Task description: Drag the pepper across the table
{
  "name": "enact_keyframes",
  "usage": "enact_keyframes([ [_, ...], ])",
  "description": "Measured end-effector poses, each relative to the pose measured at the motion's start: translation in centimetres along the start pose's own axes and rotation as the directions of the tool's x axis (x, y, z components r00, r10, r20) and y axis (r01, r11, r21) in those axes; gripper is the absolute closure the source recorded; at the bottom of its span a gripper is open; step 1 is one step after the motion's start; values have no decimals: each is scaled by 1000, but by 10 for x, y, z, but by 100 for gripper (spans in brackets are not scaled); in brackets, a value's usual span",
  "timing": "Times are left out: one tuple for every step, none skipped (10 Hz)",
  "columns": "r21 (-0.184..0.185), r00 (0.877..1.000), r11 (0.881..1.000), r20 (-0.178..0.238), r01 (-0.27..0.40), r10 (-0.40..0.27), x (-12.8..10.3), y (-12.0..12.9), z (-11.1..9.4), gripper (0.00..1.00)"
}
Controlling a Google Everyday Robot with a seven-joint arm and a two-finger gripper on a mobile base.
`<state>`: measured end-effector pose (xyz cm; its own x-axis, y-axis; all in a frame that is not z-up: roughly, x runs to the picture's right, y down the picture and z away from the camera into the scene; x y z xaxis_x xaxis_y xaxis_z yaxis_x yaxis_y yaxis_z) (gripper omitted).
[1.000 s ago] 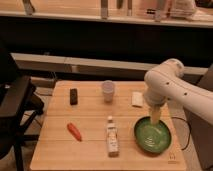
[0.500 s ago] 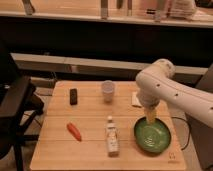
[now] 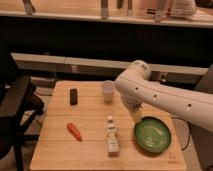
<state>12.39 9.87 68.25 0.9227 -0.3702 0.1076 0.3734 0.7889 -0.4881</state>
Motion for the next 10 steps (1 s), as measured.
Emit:
enact_keyframes([
  [3, 1000, 1000, 2, 17, -17, -8, -3, -1, 20],
  [8, 999, 999, 3, 40, -40, -20, -9, -3, 20],
  [10, 998, 998, 6, 58, -58, -32, -16, -3, 20],
  [14, 996, 996, 10, 84, -84, -43, -22, -3, 20],
  [16, 994, 994, 13, 112, -113, -49, -24, -3, 20],
  [17, 990, 990, 16, 138, -138, -51, -24, -3, 20],
  [20, 988, 988, 18, 151, -151, -53, -24, -3, 20],
  [23, 987, 987, 21, 161, -161, -56, -26, -4, 20],
  [28, 984, 984, 27, 176, -177, -65, -30, -6, 20],
  [32, 980, 980, 31, 195, -196, -76, -35, -8, 20],
])
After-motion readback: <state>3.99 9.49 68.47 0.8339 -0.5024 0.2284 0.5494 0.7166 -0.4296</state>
